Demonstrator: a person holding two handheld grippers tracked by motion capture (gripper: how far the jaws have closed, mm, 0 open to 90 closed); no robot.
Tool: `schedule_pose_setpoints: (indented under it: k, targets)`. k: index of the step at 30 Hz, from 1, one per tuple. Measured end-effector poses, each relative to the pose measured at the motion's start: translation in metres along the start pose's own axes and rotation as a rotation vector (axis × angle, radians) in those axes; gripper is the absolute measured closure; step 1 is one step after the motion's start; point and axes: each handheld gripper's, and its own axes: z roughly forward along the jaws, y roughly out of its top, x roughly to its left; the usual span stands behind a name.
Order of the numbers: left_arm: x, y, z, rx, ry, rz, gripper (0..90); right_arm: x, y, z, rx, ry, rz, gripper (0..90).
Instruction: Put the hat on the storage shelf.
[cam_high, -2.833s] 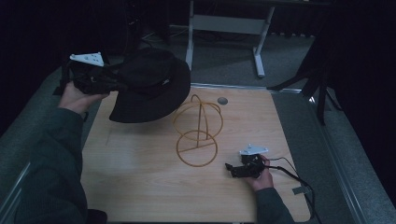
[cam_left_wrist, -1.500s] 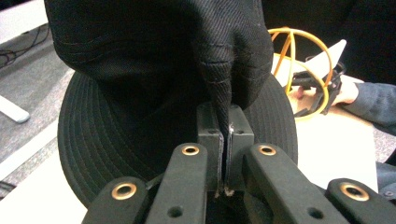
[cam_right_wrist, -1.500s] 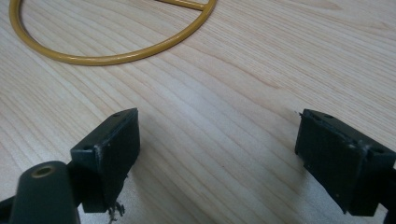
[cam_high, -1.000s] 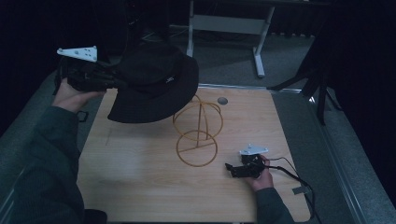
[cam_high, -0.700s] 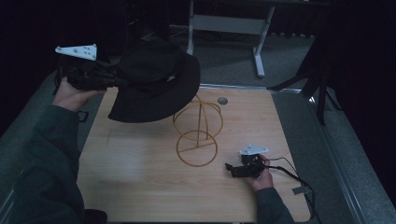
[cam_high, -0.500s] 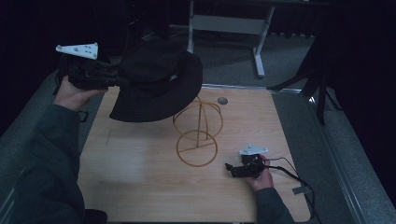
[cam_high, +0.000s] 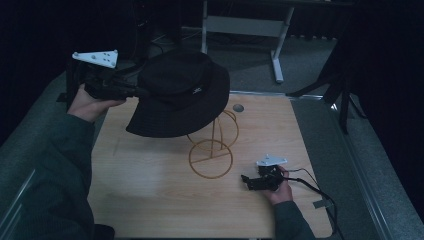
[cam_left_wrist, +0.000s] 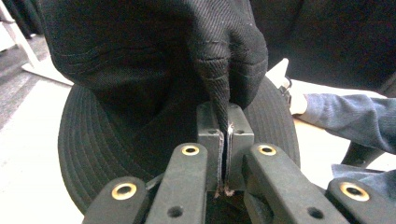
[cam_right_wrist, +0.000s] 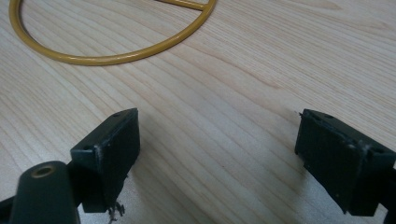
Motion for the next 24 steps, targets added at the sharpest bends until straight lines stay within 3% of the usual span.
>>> schedule_pose_setpoints:
  k: [24]
  targets:
    - [-0.01, 0.013, 0.033, 0.039, -0.069, 0.043, 88.3, 0.0, 0.0, 0.0, -0.001, 0.001, -0.002, 13.7]
